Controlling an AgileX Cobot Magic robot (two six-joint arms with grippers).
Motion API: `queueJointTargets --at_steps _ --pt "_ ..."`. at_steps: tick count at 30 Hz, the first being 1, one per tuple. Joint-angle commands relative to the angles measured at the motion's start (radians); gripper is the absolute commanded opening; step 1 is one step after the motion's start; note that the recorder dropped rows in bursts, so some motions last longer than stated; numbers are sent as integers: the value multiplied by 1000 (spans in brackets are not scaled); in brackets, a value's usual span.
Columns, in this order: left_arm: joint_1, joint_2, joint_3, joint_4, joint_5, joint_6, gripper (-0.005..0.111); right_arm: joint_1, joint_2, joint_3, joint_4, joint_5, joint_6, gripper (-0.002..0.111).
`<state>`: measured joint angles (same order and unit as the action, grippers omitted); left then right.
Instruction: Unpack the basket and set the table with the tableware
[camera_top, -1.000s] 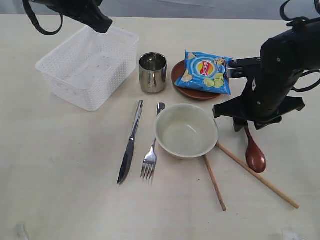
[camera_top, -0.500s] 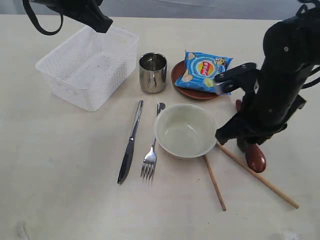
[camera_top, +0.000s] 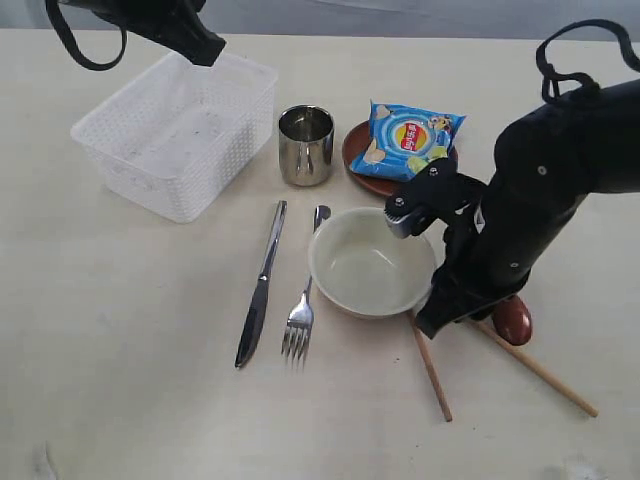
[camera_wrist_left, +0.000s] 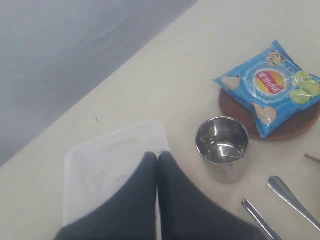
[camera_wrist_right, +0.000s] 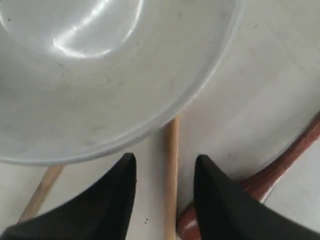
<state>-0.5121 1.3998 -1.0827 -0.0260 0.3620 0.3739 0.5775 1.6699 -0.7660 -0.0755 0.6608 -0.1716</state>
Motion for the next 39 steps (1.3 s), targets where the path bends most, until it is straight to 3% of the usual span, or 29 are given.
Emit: queueJointTargets --at_steps 1,5,13,23,34,39 --pt "2 -5 6 -12 5 -5 0 0 36 16 -14 -38 -8 37" --pt "2 -5 6 -12 5 -5 0 0 80 16 -14 -46 4 32" --pt "2 -5 6 -12 5 -5 0 0 88 16 -14 -56 83 0" --pt "2 -5 6 -12 5 -5 0 0 76 -9 -105 54 330 0" --pt "2 -5 6 -12 5 -5 0 0 -107 -83 -132 185 522 0" --pt "2 -5 6 15 20 -5 0 90 -177 -151 -101 227 648 0"
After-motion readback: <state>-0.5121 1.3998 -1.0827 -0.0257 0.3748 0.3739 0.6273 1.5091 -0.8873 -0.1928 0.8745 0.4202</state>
